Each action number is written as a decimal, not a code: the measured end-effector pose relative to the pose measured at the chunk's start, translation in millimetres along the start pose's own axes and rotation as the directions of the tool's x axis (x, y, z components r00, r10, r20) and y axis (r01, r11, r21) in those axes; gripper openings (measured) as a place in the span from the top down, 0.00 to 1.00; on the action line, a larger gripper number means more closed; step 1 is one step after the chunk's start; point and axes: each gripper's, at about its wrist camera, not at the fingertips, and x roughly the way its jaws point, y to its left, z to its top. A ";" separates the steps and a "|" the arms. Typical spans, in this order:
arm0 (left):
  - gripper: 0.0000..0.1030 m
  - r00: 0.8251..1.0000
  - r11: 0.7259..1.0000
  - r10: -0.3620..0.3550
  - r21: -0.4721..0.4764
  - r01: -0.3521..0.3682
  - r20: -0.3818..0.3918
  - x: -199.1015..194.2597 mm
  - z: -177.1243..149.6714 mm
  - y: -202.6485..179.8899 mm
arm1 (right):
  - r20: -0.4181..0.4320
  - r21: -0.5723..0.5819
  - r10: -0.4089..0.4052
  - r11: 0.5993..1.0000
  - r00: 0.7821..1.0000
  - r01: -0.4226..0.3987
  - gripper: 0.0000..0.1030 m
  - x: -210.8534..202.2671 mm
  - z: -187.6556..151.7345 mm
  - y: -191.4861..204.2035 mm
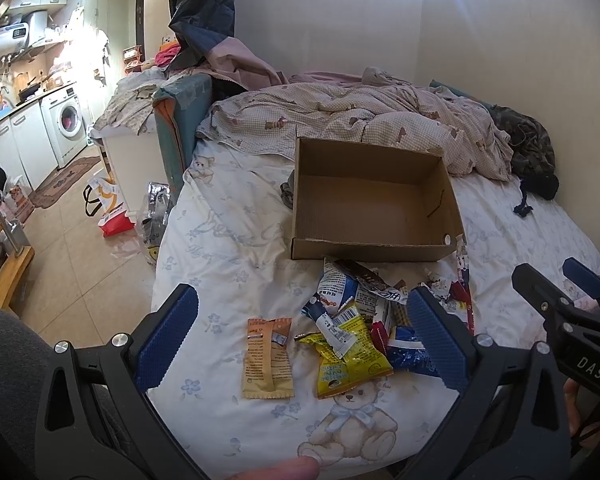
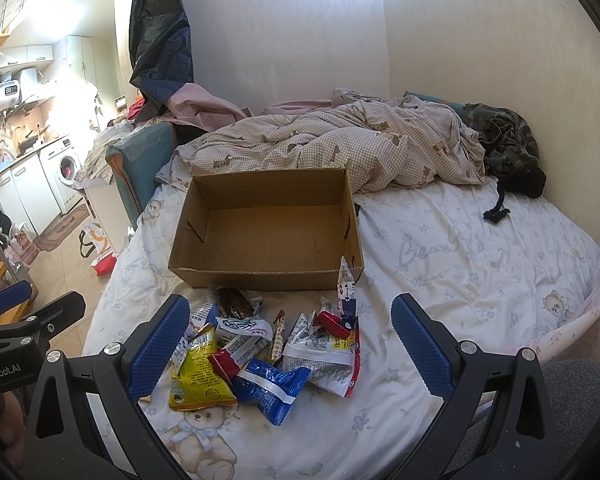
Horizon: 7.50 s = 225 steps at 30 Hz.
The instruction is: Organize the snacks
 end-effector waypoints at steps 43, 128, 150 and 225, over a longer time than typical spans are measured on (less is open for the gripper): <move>0.00 1.000 1.000 -0.003 -0.003 0.003 -0.001 -0.3 -0.5 1.0 | -0.007 -0.002 0.002 1.000 1.000 -0.002 0.00 2.7 -0.6 2.0; 0.75 0.940 0.999 -0.035 -0.032 0.025 -0.338 146.9 119.4 -29.3 | -0.274 0.558 0.532 0.766 0.801 -0.318 0.82 160.3 80.9 -73.9; 0.75 0.924 0.999 -0.027 0.020 0.037 -0.380 235.9 106.6 -43.9 | -0.385 0.471 0.494 0.832 0.780 -0.294 0.82 254.0 58.7 -52.4; 0.03 0.982 0.998 -0.038 -0.065 0.027 -0.183 122.4 94.2 1.4 | -0.323 0.279 0.269 0.943 0.908 -0.180 0.19 147.4 49.7 -52.1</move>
